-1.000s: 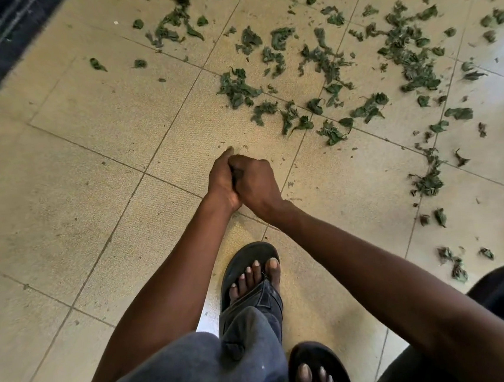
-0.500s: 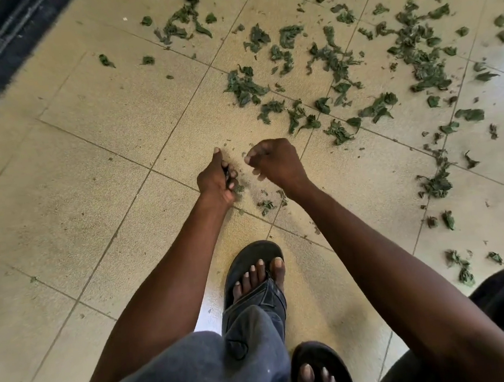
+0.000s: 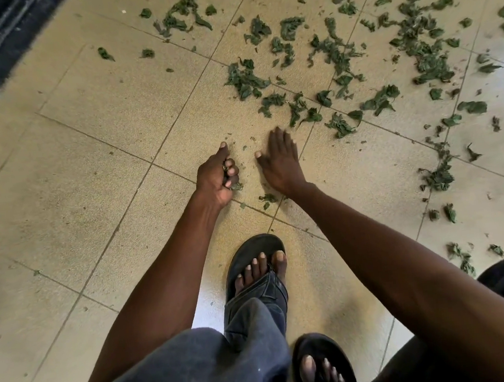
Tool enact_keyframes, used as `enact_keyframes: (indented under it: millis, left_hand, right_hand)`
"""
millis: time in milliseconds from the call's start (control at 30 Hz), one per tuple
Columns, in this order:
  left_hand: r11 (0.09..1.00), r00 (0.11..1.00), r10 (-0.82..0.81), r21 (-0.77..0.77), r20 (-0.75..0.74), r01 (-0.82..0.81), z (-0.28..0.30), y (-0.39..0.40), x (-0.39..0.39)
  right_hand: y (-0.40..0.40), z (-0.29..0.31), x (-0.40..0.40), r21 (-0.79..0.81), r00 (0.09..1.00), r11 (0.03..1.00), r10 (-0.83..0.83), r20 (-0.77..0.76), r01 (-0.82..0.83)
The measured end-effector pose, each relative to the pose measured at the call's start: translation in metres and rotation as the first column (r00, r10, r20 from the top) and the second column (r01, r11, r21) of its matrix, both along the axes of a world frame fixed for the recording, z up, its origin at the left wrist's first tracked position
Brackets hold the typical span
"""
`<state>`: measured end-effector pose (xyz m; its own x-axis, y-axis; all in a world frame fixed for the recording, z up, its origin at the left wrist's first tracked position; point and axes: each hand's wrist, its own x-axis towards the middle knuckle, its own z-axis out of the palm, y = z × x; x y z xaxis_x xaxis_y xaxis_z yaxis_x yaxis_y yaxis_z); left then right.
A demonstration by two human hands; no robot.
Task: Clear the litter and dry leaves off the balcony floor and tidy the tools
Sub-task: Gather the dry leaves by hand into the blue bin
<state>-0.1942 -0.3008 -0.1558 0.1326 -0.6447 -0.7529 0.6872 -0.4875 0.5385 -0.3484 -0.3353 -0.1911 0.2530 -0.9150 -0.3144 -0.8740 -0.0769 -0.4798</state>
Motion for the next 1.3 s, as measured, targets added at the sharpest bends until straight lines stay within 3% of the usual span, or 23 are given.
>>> enact_keyframes:
  millis: [100,167,200,233,300,367,433,467,633,800,867,1033,1133,1300]
  left_hand:
    - [0.998,0.998,-0.058,0.006,0.014,0.058,-0.001,0.002,0.001]
    - [0.998,0.998,-0.067,0.016,0.017,0.067,-0.004,0.004,0.005]
    - [0.998,0.998,-0.062,0.020,0.017,0.061,-0.005,0.005,0.007]
    - [0.998,0.998,-0.052,0.027,0.019,0.051,-0.005,0.006,0.008]
    - [0.999,0.999,-0.032,0.042,0.016,0.031,-0.004,0.010,0.009]
    - [0.999,1.000,-0.028,0.046,0.000,0.028,-0.002,0.013,0.007]
    - [0.998,0.999,-0.039,0.056,-0.015,0.040,-0.002,0.016,0.005]
    - [0.997,0.999,-0.047,0.058,-0.021,0.048,-0.003,0.017,0.004]
    - [0.996,0.999,-0.051,0.078,-0.002,0.051,-0.004,0.011,0.001]
    - [0.999,1.000,0.030,0.038,0.005,-0.030,0.000,0.006,0.018]
    - [0.997,0.997,0.074,0.020,-0.023,-0.073,-0.002,0.006,0.028]
    - [0.983,0.978,0.182,0.028,-0.097,-0.180,-0.009,0.015,0.042]
    - [0.981,0.975,0.193,0.035,-0.109,-0.190,-0.011,0.018,0.043]
    - [0.979,0.976,0.204,0.043,-0.082,-0.201,-0.007,0.023,0.050]
  right_hand:
    - [0.000,0.004,0.016,0.004,0.940,0.942,0.335,-0.062,-0.336]
    - [0.008,0.010,0.017,-0.026,0.900,0.899,0.436,-0.004,-0.436]
    - [0.016,0.012,0.012,-0.084,0.932,0.932,0.357,0.056,-0.352]
    - [0.027,0.016,0.005,-0.149,0.975,0.975,0.185,0.121,-0.167]
    - [0.058,0.018,-0.015,-0.195,0.946,0.931,-0.277,0.167,0.307]
    - [0.096,0.016,-0.031,-0.060,0.740,0.738,-0.669,0.070,0.673]
    - [0.125,0.010,-0.034,0.084,0.542,0.537,-0.839,-0.058,0.840]
    - [0.134,0.008,-0.029,0.113,0.511,0.501,-0.853,-0.102,0.858]
    - [0.119,0.006,0.025,0.110,0.691,0.682,-0.719,-0.076,0.723]
    - [0.067,0.006,0.062,0.052,0.920,0.929,-0.371,0.127,0.367]
    - [0.066,0.004,0.056,0.005,0.937,0.948,-0.315,0.150,0.318]
    - [0.139,-0.002,0.027,0.069,0.835,0.836,-0.533,-0.136,0.544]
    - [0.146,-0.006,0.039,0.052,0.881,0.893,-0.430,-0.195,0.447]
    - [0.094,-0.011,0.049,-0.025,0.970,0.987,-0.162,-0.179,0.160]
